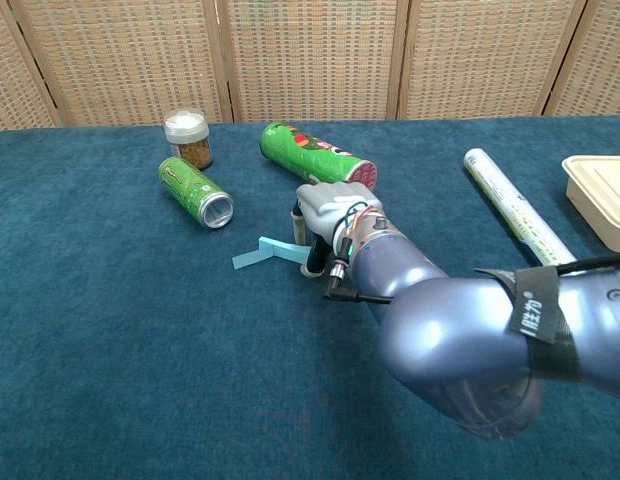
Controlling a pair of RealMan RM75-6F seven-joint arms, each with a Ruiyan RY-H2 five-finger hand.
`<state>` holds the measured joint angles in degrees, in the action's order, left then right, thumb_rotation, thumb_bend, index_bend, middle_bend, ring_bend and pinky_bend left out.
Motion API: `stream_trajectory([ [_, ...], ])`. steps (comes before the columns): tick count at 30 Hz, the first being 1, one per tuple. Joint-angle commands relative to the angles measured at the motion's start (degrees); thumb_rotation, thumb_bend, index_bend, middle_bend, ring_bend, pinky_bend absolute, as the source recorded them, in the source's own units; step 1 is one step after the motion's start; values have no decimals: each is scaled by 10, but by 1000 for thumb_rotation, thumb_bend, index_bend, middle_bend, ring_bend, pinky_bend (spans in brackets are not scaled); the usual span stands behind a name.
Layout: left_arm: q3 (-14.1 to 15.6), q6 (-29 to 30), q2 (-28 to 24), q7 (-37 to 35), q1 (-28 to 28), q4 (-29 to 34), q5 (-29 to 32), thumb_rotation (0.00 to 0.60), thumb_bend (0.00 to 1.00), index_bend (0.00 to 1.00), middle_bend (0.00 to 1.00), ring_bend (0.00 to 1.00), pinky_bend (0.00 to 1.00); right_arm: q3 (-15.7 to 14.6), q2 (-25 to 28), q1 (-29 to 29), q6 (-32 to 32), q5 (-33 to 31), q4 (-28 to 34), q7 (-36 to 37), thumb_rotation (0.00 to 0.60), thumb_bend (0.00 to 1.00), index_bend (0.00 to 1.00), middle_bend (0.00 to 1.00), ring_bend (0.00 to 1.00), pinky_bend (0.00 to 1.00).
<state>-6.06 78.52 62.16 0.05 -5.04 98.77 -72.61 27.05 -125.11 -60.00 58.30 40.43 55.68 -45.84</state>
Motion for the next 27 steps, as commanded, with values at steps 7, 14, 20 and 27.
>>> stream_trajectory([
  [7,1,1,0,0,0,0,-1,600,170,0,0,0,0,16,-2,-8,0,-14,-6,-4,600,337,494,0,0,0],
  [14,1,2,1,0,-1,0,-1,600,170,0,0,0,0,18,-4,-12,-1,-20,-12,-6,600,380,562,0,0,0],
  [20,2,2,0,-2,-1,0,-1,600,171,0,0,0,0,17,-4,-14,-4,-22,-13,-6,600,411,598,0,0,0],
  [27,3,5,0,-2,0,0,-3,600,170,0,0,0,0,14,6,-8,2,-12,11,5,600,440,618,0,0,0],
])
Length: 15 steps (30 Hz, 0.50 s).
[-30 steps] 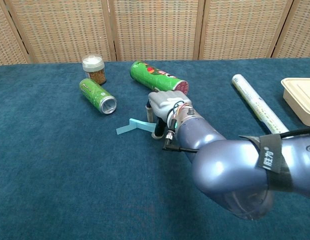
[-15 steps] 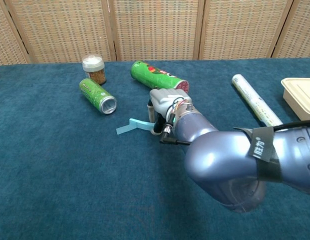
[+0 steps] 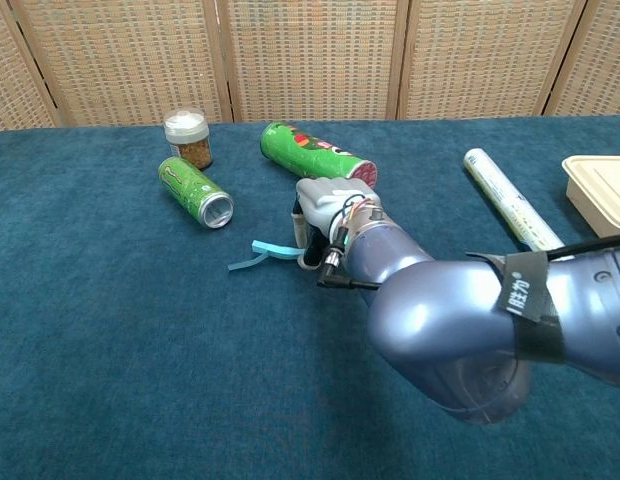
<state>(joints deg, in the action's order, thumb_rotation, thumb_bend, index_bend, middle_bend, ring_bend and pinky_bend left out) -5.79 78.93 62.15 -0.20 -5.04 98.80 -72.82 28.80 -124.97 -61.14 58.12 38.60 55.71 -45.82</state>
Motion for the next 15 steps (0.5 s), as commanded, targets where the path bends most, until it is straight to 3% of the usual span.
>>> stream_trajectory([
  [1,1,0,1,1,0,0,-1,600,170,0,0,0,0,-6,7,6,6,10,16,7,600,440,621,0,0,0],
  [8,4,0,4,9,-1,0,-5,600,170,0,0,0,0,-23,37,29,32,43,90,27,600,440,627,0,0,0],
  [15,-1,-17,-2,47,-30,1,-31,600,166,4,0,0,0,-25,101,56,60,79,190,42,600,440,627,0,0,0],
])
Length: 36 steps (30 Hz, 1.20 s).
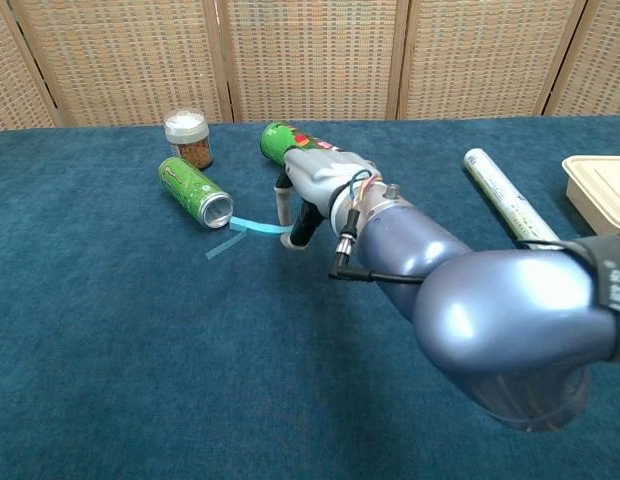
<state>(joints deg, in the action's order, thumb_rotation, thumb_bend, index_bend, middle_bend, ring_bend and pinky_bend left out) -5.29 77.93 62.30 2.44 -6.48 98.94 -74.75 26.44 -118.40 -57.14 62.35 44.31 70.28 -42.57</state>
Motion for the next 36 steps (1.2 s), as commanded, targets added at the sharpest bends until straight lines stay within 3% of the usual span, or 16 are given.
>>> stream_trajectory([
  [1,-14,-4,-1,30,-25,-3,-20,600,163,24,0,0,0,-1,43,17,22,28,53,10,600,440,627,0,0,0],
  [5,-52,13,38,66,-68,-30,-50,600,155,180,0,0,0,4,75,26,36,29,91,1,600,440,627,0,0,0],
  [7,-64,10,58,74,-88,-39,-58,600,155,272,0,0,0,7,86,29,41,21,108,-4,600,442,627,0,0,0],
  [12,-79,-5,105,60,-135,-54,-89,600,158,396,0,0,0,16,101,31,49,-7,139,-17,600,441,627,0,0,0],
  [22,-95,-38,220,43,-205,-93,-83,600,173,485,0,0,0,54,112,21,57,-116,179,-31,600,448,627,0,0,0],
  [30,-100,-97,259,40,-244,-112,-47,600,174,494,0,0,0,78,124,14,66,-176,204,-28,600,452,627,0,0,0],
  [36,-96,-114,283,19,-273,-159,-66,600,202,501,0,0,0,101,135,2,76,-234,229,-34,600,453,627,0,0,0],
])
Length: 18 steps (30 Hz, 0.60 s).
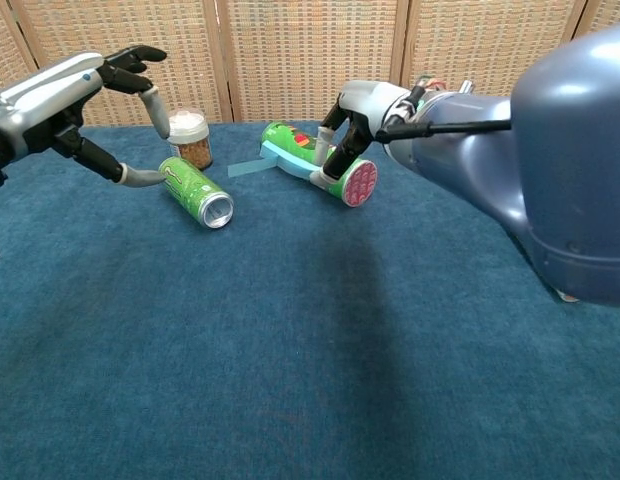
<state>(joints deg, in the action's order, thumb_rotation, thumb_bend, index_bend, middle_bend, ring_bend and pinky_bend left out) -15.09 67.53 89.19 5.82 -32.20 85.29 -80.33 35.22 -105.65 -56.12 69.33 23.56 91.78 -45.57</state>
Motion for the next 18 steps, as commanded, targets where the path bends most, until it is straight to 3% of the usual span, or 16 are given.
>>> stream_trajectory([
  [1,2,-12,20,-21,-20,-31,-12,600,206,501,0,0,0,17,10,-11,9,-36,17,-6,600,454,627,0,0,0],
  [9,-14,0,67,-46,-44,-52,-6,600,214,502,0,0,0,25,15,-26,18,-74,25,1,600,466,629,0,0,0],
  [18,-33,2,109,-17,-61,-52,34,600,215,503,0,0,0,16,18,-40,29,-84,23,9,600,466,632,0,0,0],
])
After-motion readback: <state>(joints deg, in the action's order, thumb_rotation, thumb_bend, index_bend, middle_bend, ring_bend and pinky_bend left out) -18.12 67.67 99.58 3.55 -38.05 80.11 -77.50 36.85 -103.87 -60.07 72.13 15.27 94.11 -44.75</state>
